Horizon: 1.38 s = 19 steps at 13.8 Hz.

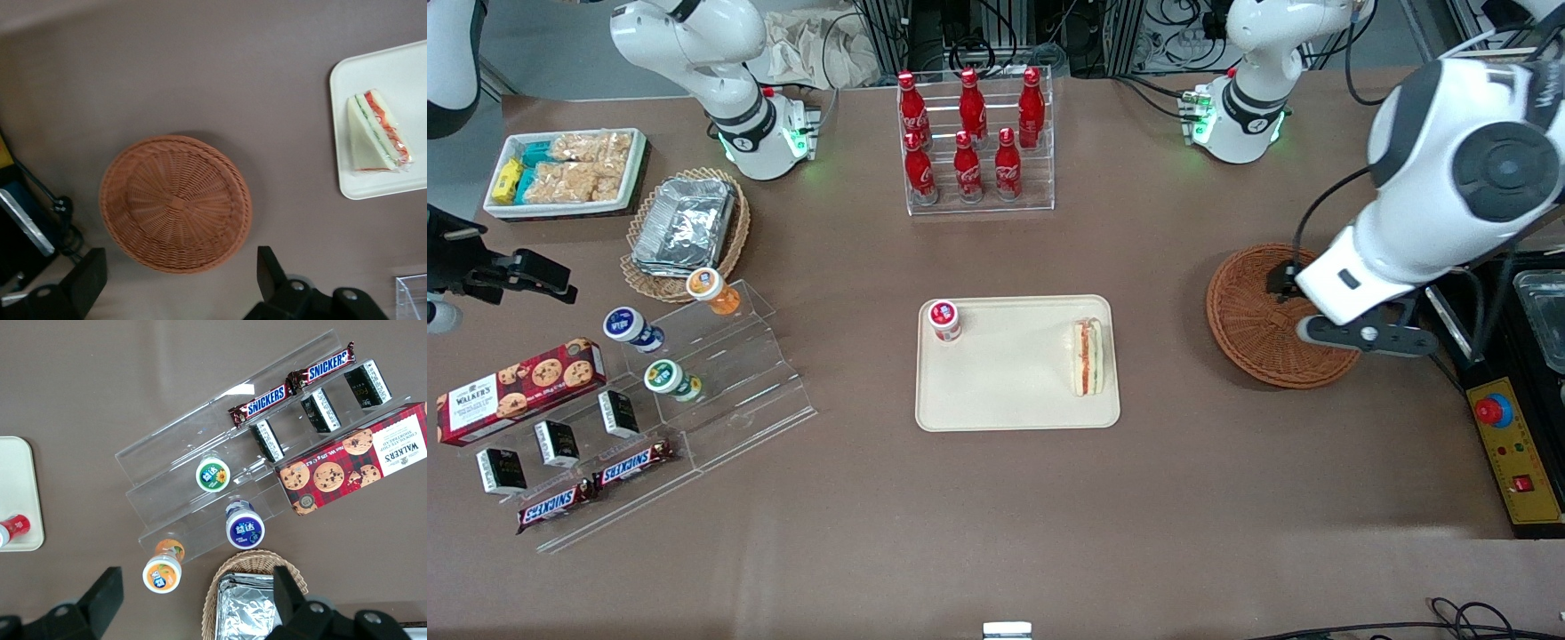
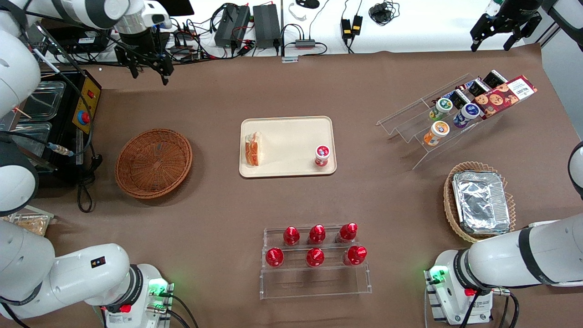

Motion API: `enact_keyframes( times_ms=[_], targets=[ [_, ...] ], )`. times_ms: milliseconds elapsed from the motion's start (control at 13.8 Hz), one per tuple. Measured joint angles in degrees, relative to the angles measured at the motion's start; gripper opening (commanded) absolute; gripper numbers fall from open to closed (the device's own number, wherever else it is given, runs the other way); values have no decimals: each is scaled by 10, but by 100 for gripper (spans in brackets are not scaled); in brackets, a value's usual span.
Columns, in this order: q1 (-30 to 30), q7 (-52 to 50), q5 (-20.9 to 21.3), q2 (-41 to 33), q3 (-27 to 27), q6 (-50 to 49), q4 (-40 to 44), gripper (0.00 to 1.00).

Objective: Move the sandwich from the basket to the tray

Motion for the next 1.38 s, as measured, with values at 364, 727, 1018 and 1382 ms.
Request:
enact_keyframes(
  times_ms=[364,727,1018,1382],
  targets=[
    [70,77,0,-1,1,-19,48,100],
    [106,106,-2,-2,1,-34,93,100],
    [106,105,-2,-1,3,-38,103,100],
    [106,48,-34,0,4,-40,103,100]
  ],
)
